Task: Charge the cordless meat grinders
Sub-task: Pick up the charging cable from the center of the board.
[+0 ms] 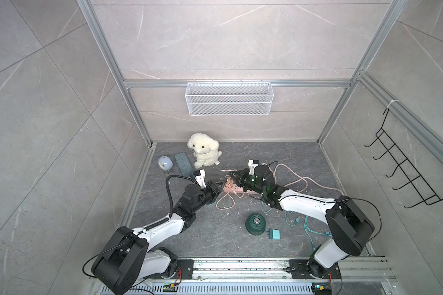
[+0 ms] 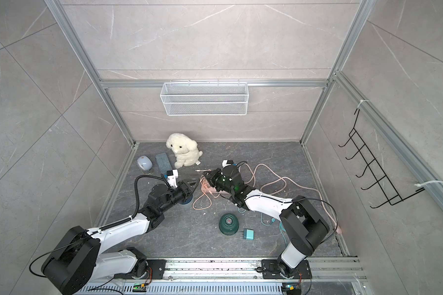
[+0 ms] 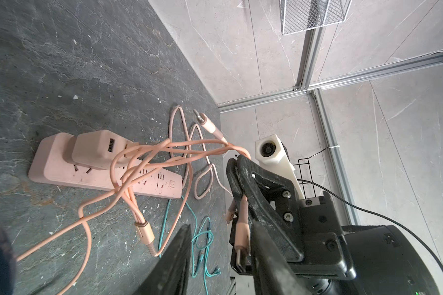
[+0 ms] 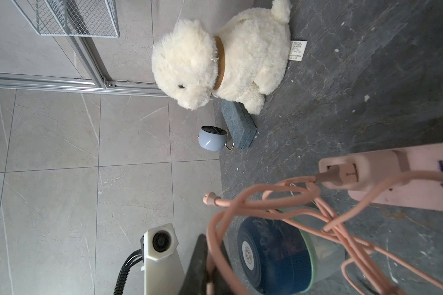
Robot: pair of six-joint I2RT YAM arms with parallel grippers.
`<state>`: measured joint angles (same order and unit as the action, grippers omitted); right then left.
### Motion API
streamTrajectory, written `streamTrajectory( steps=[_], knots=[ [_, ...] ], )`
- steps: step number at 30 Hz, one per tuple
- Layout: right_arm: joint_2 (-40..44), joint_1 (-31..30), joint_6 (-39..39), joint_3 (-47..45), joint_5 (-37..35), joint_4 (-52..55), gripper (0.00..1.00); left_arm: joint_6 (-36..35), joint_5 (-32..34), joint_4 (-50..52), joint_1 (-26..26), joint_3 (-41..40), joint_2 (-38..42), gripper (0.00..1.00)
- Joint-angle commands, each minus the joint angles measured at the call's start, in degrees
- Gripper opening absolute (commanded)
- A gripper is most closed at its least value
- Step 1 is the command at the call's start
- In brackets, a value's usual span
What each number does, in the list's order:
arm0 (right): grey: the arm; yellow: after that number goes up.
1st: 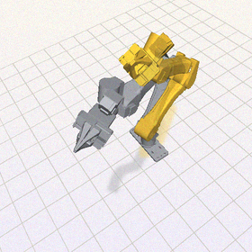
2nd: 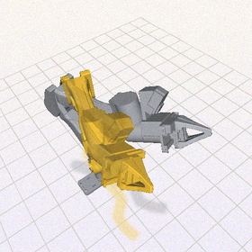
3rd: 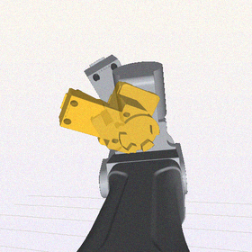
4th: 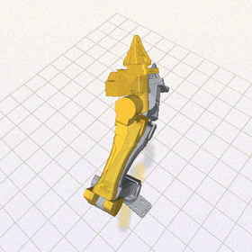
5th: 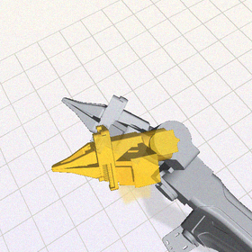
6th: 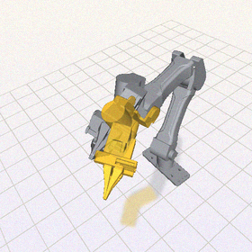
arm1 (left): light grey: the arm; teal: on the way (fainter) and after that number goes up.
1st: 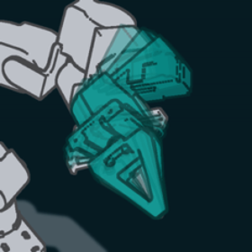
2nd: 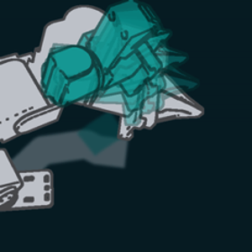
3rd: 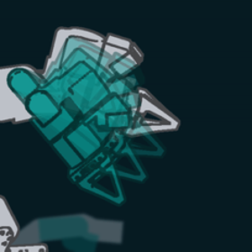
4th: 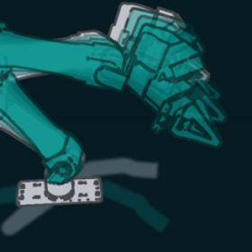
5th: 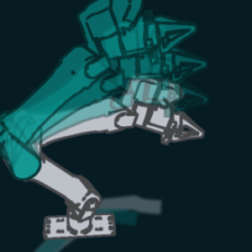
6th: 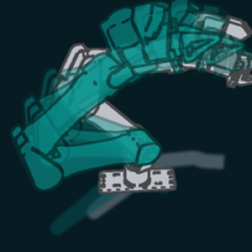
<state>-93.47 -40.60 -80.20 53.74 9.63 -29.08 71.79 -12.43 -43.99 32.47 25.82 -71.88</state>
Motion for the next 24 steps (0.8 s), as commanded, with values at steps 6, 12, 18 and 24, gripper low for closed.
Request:
streamTrajectory(
  steps=[6, 12, 18, 24],
  knots=[
    [0.0, -0.3, 0.1, 0.5, -1.4, -1.8, 0.00, 1.6, -2.5, -7.5, 0.0, 2.9, -1.6, 0.25],
    [-0.7, -0.4, 0.2, 0.8, -0.5, -2.3, 0.01, 1.5, -3.3, -7.4, -0.1, 3.0, -1.8, 0.05],
    [1.5, 0.2, 7.7, 1.6, 6.1, 0.9, 0.30, -1.5, -6.8, 0.2, -3.4, 4.1, 1.1, 0.00],
    [7.4, 2.1, 15.4, 0.8, 13.5, 11.7, 0.39, -13.7, -20.0, 21.4, -8.8, 12.3, 4.5, 0.00]
  ],
)
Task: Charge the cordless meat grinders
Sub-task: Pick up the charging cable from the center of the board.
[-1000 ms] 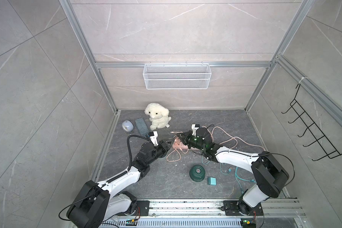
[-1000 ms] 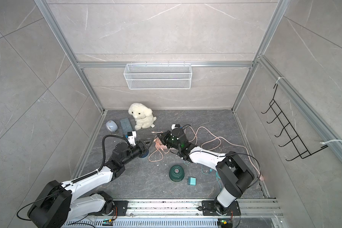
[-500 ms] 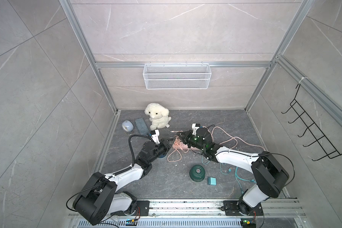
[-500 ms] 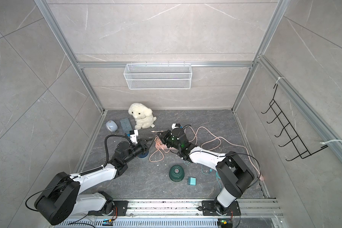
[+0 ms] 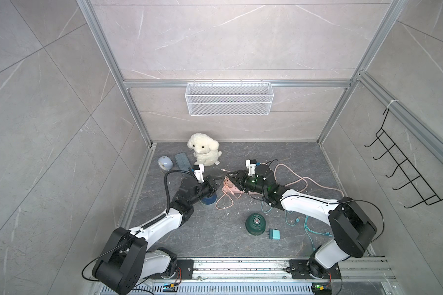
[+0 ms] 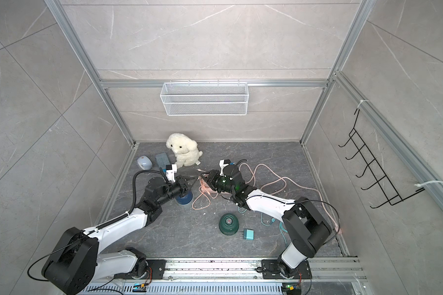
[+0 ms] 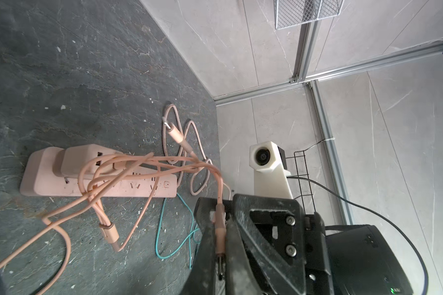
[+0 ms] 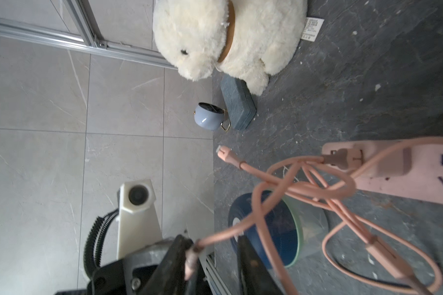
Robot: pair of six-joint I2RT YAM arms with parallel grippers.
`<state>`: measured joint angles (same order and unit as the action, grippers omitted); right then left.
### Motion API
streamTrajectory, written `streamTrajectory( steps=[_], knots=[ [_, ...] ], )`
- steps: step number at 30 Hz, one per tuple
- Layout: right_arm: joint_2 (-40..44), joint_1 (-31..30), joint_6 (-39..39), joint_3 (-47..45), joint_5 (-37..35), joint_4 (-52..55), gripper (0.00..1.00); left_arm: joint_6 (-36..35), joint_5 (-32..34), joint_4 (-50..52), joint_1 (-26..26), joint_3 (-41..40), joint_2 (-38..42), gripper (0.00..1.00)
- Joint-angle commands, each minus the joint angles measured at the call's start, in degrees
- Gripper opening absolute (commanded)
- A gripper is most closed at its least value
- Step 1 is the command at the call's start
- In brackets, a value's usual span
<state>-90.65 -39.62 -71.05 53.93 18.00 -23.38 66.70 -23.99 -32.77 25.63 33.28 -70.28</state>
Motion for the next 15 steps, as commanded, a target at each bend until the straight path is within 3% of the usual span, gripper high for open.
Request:
streamTrajectory(
  steps=[1, 4, 9, 12, 15],
  knots=[
    [5.9, 1.6, 7.8, 0.3, 6.4, 7.7, 0.40, -10.8, -10.3, 13.6, -2.5, 6.0, 3.1, 0.00],
    [10.2, 3.0, 20.0, 2.8, 10.8, 19.1, 0.44, -17.1, -17.2, 21.4, -3.0, 9.7, 2.4, 0.00],
    [11.1, 3.3, 50.4, 14.9, 18.5, 42.7, 0.47, -27.6, -28.2, 33.2, -2.6, 15.5, 0.3, 0.00],
    [9.9, 3.8, 62.4, 18.3, 23.8, 47.8, 0.46, -34.5, -30.5, 40.4, -1.3, 18.6, 1.0, 0.00],
    [7.7, 5.0, 69.7, 20.3, 28.9, 51.2, 0.47, -38.8, -32.6, 44.1, -0.7, 20.1, 1.8, 0.00]
  ],
)
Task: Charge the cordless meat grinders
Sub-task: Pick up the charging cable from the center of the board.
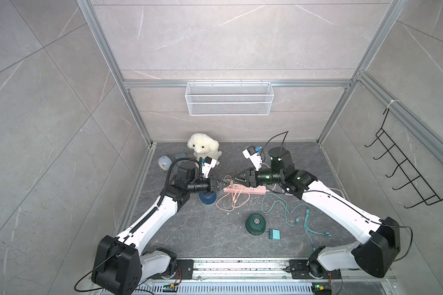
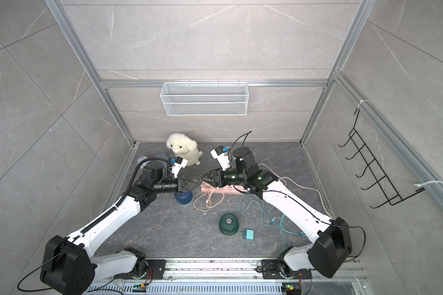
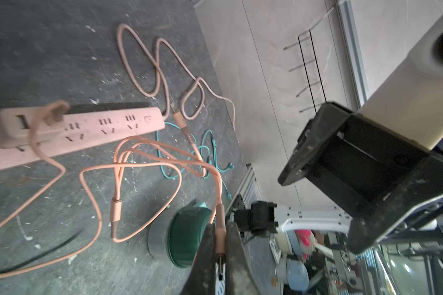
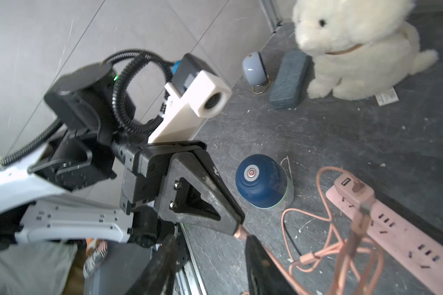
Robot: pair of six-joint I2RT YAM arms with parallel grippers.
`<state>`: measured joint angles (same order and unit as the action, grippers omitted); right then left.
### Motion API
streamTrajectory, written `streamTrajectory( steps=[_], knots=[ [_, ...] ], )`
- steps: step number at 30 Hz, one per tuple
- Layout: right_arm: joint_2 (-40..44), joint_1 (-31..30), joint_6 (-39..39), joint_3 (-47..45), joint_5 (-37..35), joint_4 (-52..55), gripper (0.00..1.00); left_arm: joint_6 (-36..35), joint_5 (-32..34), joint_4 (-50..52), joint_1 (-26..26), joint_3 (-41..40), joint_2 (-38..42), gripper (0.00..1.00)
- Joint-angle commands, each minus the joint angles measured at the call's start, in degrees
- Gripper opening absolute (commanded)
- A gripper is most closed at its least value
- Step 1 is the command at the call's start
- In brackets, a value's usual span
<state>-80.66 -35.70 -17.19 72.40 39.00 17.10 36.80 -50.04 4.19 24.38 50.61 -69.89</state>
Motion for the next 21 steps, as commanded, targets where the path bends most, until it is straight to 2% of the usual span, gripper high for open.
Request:
streamTrajectory(
  steps=[1, 3, 8, 21],
  knots=[
    [-3.1, 1.6, 17.0, 2.6, 9.8, 11.6, 0.47, -9.7, -7.3, 7.7, 0.6, 3.0, 1.6, 0.00],
    [-4.6, 2.8, 19.1, 4.0, 14.2, 13.6, 0.47, -11.8, -8.1, 8.7, 0.8, 3.3, 2.4, 0.00],
    [-6.6, 3.6, 18.4, 3.2, 22.4, 12.7, 0.49, -13.6, -9.4, 8.0, 1.0, 3.2, 3.5, 0.00],
    [-9.3, 3.4, 14.6, 1.1, 28.3, 10.9, 0.45, -11.9, -10.8, 3.2, 1.0, 3.2, 3.5, 0.00]
  ],
)
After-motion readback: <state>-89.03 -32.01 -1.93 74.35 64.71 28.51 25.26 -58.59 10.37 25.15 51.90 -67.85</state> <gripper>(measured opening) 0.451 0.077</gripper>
